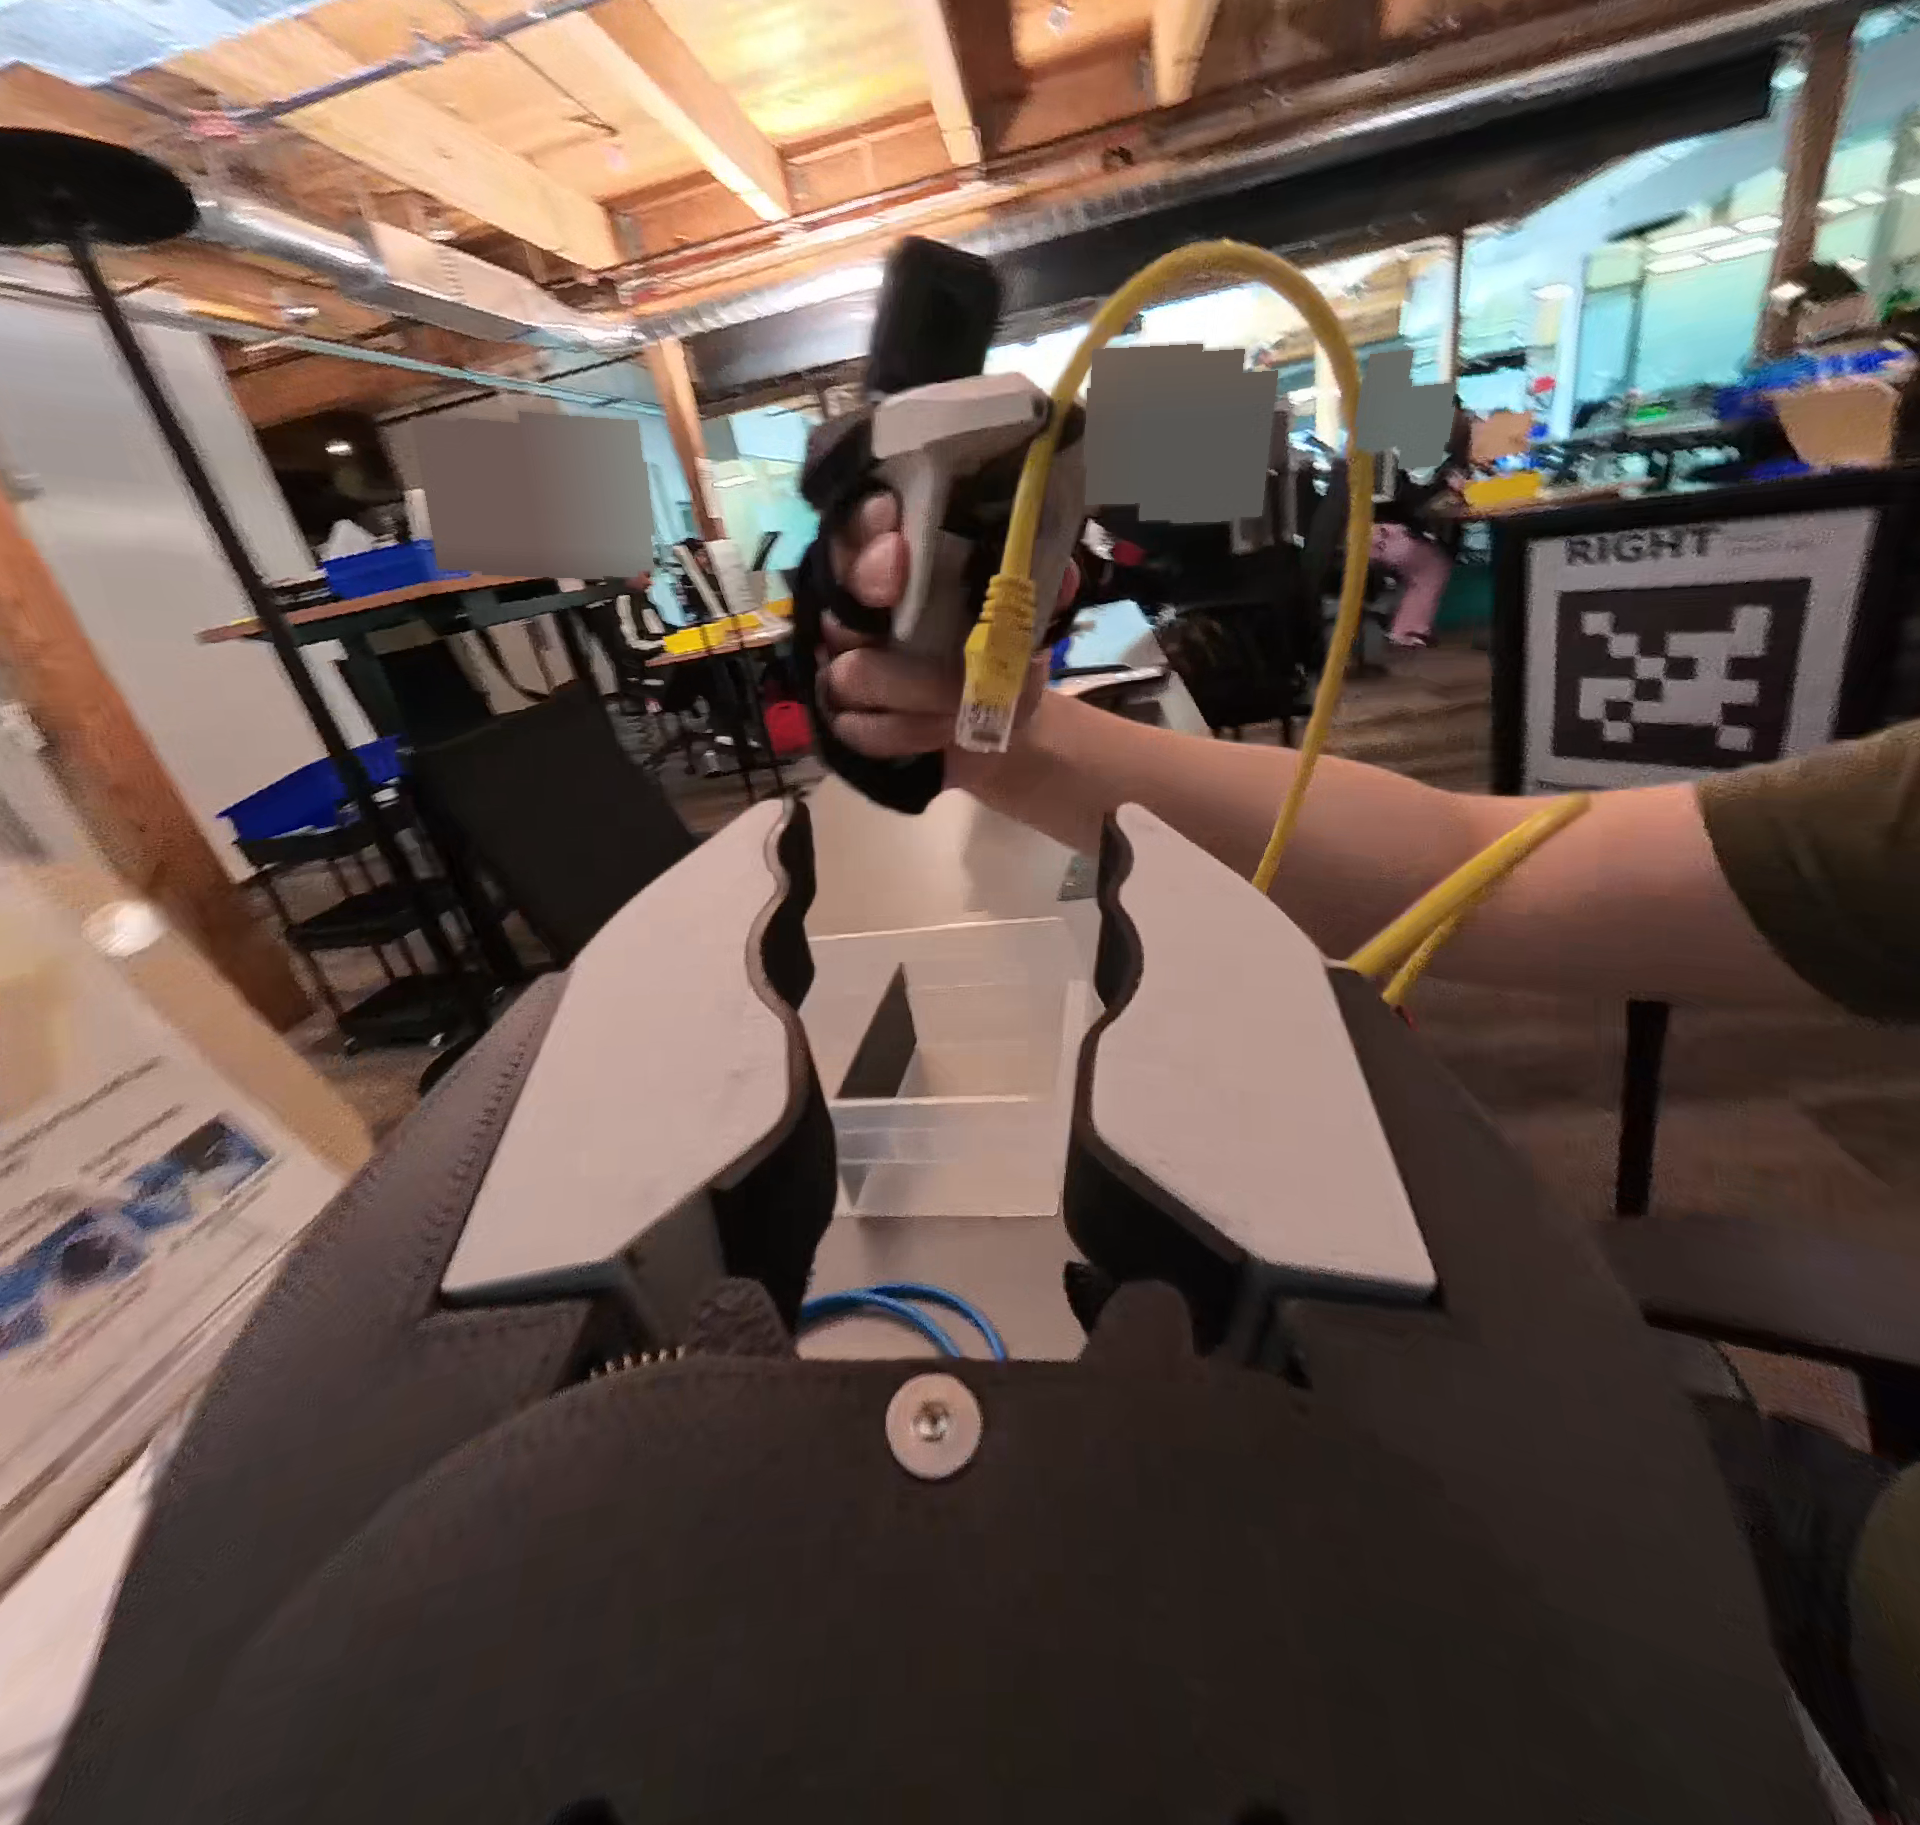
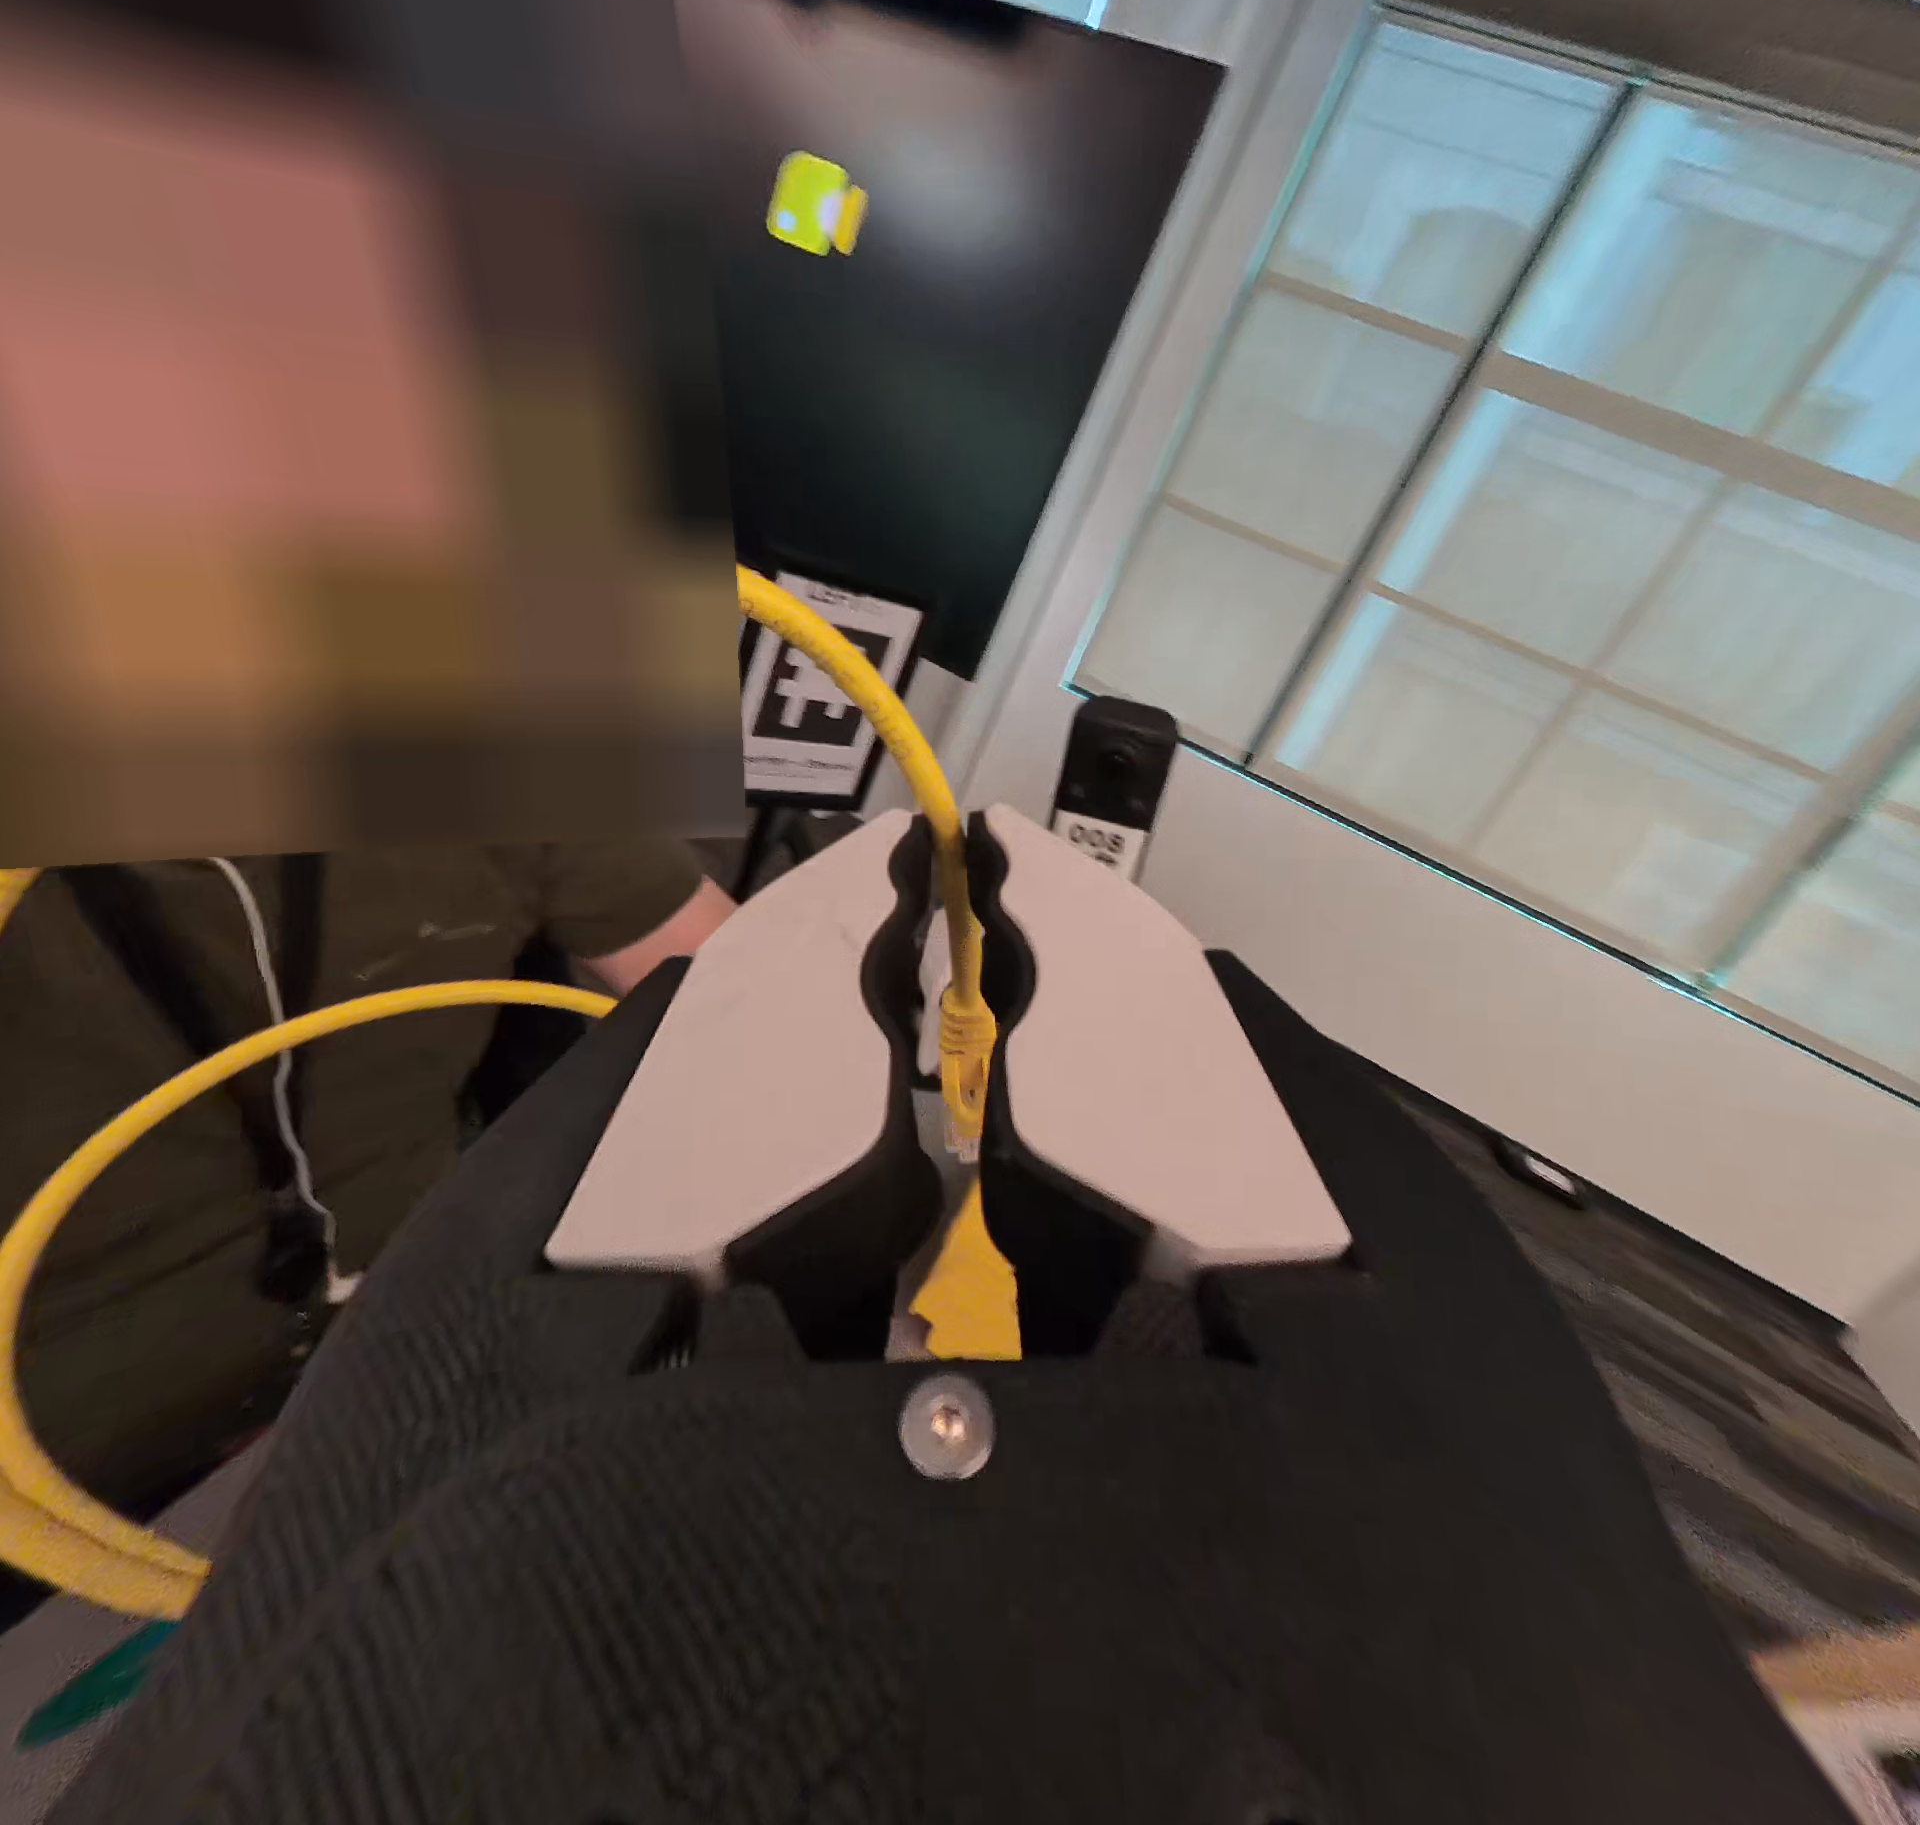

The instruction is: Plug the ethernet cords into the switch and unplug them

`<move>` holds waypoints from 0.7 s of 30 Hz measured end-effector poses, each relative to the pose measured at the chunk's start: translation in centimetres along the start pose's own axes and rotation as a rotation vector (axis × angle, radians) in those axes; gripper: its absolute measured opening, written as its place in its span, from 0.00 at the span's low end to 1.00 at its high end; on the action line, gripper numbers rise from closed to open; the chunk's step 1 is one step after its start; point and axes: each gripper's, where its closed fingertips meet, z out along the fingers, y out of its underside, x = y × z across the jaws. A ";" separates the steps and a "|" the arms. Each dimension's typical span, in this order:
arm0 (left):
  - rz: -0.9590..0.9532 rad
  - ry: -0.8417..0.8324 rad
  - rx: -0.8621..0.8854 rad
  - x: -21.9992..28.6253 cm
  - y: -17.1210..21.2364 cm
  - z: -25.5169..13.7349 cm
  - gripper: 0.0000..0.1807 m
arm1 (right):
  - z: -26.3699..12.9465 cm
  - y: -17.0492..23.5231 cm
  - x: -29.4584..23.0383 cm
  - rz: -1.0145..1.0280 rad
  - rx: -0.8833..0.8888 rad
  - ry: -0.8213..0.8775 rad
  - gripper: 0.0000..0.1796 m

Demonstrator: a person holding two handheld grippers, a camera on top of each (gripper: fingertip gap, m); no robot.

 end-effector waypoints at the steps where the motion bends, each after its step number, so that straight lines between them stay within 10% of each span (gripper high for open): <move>1: 0.005 0.039 -0.008 0.5 -0.2 1.0 0.28 | 0.4 -0.3 -0.4 0.003 0.013 -0.031 0.04; 9: -0.222 0.323 -0.010 2.4 -0.4 5.5 0.09 | 0.8 -0.4 -0.9 0.024 0.013 -0.085 0.04; 21: -0.218 0.403 -0.073 3.8 1.5 7.7 0.08 | -1.8 0.0 -3.2 0.066 0.053 -0.174 0.04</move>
